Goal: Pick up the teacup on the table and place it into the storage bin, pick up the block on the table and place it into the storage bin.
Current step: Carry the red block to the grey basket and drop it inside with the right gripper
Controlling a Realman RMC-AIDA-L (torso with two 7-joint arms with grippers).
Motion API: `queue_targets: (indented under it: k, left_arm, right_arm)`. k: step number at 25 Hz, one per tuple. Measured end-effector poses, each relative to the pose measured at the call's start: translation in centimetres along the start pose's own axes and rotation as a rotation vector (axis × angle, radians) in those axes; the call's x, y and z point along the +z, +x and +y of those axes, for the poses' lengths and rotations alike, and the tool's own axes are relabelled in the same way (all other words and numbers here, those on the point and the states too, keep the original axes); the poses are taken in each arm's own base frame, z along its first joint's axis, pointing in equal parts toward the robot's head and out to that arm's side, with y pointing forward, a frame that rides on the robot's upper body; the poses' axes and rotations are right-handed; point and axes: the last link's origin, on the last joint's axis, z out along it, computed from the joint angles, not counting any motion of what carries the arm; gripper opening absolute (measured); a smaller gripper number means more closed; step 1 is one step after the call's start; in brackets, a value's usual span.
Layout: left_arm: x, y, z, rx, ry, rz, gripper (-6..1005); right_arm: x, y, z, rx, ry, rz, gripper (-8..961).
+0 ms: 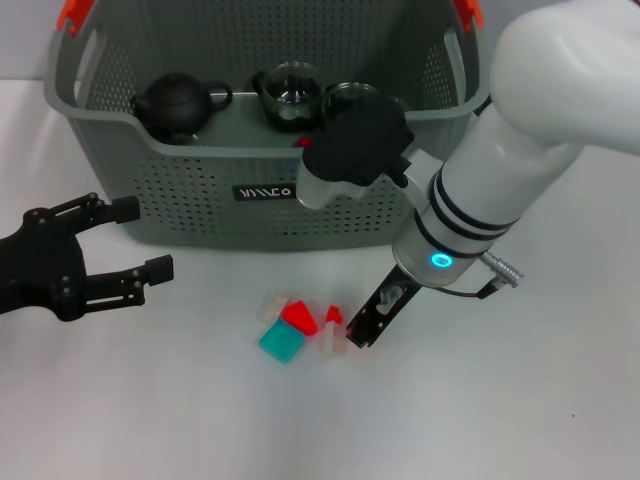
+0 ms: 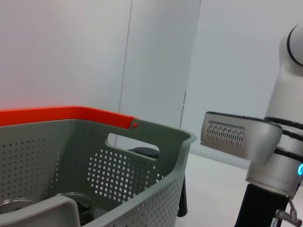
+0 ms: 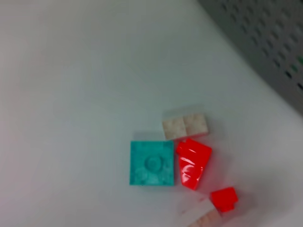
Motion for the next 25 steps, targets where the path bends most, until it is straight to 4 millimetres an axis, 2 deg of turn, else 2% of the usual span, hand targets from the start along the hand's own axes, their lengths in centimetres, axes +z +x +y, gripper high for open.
queue_targets:
  k: [3, 6, 9, 13, 17, 20, 25]
  left_arm:
    - [-0.1, 0.0, 0.0, -0.003, 0.002, 0.005, 888]
    - [-0.4, 0.0, 0.1, -0.007, 0.003, 0.013, 887]
    - [-0.7, 0.1, 0.2, -0.010, 0.009, 0.024, 887]
    - [-1.0, 0.1, 0.2, -0.009, 0.013, 0.031, 887]
    - [-0.9, 0.1, 0.2, -0.007, 0.014, 0.035, 887]
    - [-0.8, 0.2, 0.1, -0.004, 0.014, 0.036, 887]
    - [-0.7, 0.3, 0.0, -0.002, 0.015, 0.037, 887]
  right_arm:
    - [-1.0, -0.2, 0.1, -0.001, -0.011, -0.022, 202]
    - [-2.9, -0.5, -0.2, 0.001, -0.003, -0.065, 208]
    - [-5.3, -1.0, 0.0, -0.008, -0.004, -0.113, 216]
    - [-9.6, -2.0, 0.5, -0.037, -0.015, -0.207, 228]
    - [-12.9, -3.6, 1.2, -0.093, 0.000, -0.286, 239]
    - [-14.3, -5.1, 0.7, -0.123, 0.038, -0.327, 248]
    - [-15.5, -7.5, -1.7, -0.140, 0.177, -0.397, 262]
